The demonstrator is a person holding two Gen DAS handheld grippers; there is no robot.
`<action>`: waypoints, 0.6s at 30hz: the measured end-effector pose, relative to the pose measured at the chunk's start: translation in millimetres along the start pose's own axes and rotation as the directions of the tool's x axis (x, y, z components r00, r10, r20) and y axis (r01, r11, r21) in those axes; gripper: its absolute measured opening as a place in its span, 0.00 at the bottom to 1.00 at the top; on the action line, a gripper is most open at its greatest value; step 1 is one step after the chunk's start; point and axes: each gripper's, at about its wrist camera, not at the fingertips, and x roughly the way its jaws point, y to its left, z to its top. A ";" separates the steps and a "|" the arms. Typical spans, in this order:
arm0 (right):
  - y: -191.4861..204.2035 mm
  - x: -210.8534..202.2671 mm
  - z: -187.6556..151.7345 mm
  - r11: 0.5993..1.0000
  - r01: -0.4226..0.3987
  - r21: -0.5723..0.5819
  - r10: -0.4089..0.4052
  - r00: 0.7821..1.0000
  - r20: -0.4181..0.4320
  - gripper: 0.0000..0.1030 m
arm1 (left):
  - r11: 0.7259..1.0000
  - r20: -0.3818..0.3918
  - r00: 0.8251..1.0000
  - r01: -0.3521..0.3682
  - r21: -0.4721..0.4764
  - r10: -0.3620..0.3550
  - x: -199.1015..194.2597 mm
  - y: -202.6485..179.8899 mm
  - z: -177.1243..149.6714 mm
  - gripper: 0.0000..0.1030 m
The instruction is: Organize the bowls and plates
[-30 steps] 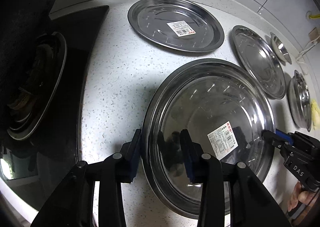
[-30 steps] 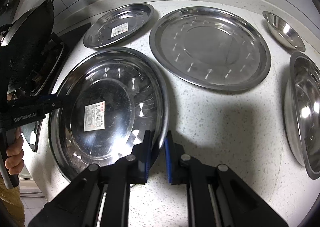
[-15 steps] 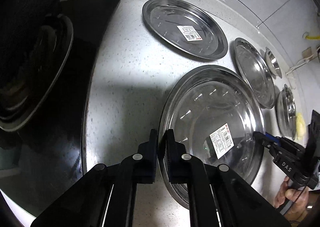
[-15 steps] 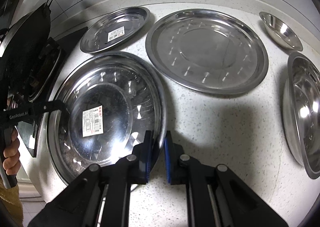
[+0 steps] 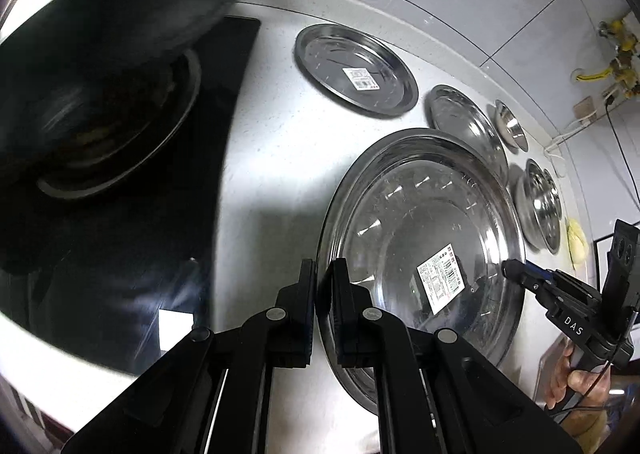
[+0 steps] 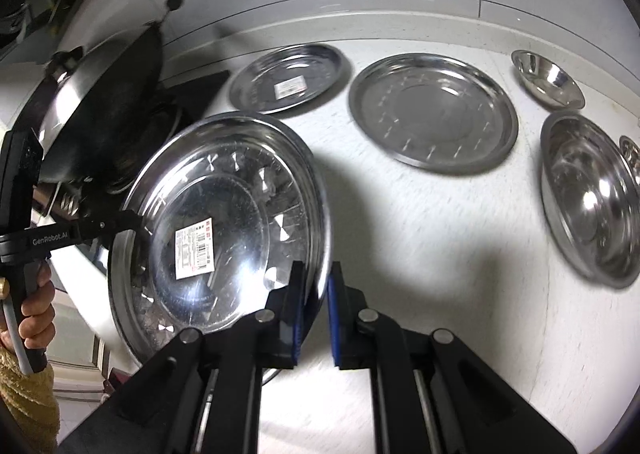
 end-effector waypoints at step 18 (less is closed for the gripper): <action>35.0 26.6 -59.1 1.000 0.018 -0.015 -0.020 0.994 -0.105 0.10 | 0.999 -0.064 0.997 -0.041 -0.022 0.040 13.4 41.6 -66.2 0.06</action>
